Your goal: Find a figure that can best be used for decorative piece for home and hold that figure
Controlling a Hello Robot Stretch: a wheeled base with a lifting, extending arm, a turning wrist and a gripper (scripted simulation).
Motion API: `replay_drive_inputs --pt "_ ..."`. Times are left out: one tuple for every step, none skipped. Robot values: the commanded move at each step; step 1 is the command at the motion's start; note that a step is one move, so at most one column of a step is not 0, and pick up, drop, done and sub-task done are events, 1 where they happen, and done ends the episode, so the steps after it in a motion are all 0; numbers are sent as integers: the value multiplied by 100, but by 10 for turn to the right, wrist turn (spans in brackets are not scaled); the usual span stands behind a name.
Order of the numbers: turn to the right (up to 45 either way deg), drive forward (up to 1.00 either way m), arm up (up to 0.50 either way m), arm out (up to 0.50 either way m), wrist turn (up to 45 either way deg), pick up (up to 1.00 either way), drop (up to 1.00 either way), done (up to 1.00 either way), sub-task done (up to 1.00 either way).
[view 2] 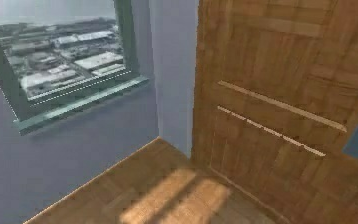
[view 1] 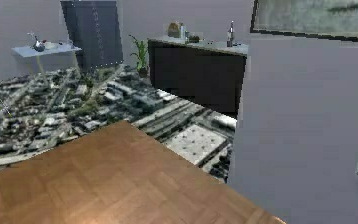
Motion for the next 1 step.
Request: replay_drive_inputs --pt "0 25 0 0 0 0 0 0 0"
